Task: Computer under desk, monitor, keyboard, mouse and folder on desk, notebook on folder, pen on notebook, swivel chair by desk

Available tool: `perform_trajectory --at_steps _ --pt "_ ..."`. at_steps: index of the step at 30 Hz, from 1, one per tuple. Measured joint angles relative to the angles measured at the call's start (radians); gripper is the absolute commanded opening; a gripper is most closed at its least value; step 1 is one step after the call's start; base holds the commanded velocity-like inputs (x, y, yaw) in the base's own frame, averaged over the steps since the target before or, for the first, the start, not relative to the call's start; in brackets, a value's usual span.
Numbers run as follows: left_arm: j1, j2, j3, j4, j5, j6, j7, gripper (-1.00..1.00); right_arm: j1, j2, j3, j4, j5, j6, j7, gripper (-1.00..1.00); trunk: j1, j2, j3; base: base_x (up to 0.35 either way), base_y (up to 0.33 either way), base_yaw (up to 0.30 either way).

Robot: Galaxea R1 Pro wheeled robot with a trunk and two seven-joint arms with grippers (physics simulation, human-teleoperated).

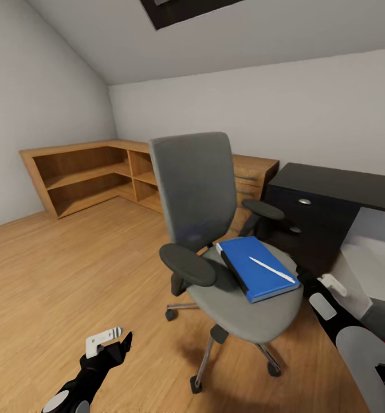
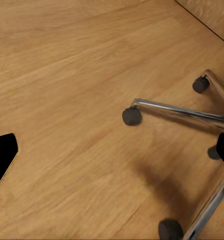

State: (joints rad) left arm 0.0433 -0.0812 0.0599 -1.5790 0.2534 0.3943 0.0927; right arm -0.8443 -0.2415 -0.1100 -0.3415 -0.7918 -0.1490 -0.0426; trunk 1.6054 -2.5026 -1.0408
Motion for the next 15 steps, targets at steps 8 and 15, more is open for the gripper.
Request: perform_trajectory --at_steps 8,15 --pt "0.000 -0.001 -0.004 0.000 0.000 0.000 0.000 1.00 0.000 -0.007 0.000 0.000 -0.001 -0.010 0.000 1.00 0.000 0.000 -0.004 0.000 0.000 0.255" --pt "0.000 -0.001 -0.005 0.001 0.000 0.000 0.000 1.00 0.000 -0.006 0.000 0.001 -0.002 -0.028 0.000 1.00 0.000 0.000 -0.007 0.000 0.000 0.241"
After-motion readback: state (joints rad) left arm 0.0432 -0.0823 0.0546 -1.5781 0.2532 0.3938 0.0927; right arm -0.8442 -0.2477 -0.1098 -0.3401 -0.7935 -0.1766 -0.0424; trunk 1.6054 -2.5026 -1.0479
